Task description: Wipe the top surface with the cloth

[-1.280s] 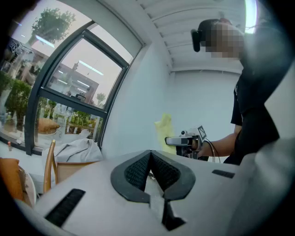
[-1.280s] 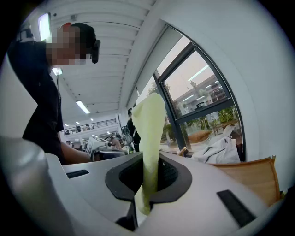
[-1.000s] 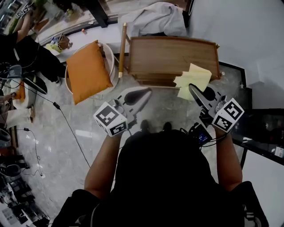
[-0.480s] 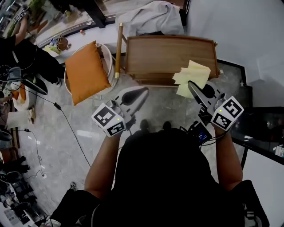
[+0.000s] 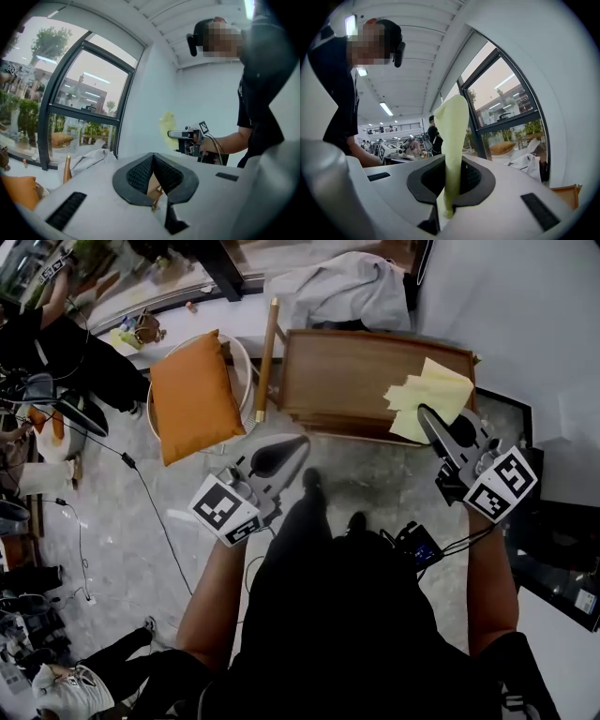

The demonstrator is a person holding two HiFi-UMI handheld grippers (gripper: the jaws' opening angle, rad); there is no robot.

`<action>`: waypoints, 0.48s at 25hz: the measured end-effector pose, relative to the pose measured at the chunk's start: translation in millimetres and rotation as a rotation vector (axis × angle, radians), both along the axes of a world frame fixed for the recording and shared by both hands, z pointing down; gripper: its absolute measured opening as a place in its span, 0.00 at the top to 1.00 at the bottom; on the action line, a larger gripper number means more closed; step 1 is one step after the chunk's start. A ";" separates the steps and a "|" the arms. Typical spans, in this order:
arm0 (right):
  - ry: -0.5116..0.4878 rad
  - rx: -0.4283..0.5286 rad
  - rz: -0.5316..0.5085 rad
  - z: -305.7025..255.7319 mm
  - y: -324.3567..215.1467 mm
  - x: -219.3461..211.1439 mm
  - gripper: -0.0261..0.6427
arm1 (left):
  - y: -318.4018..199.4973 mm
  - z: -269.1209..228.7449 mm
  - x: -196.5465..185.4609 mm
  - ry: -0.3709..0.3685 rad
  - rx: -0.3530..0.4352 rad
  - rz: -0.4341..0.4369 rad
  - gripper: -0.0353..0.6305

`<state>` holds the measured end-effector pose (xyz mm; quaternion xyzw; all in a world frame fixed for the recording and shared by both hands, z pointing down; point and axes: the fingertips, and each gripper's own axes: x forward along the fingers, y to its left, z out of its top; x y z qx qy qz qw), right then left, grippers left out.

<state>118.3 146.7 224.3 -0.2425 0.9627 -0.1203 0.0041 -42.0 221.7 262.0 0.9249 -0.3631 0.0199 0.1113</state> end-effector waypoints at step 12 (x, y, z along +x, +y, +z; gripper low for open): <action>0.060 -0.173 -0.043 51.2 -145.0 -149.9 0.91 | -159.4 13.2 -85.4 -0.101 -0.019 -0.004 0.93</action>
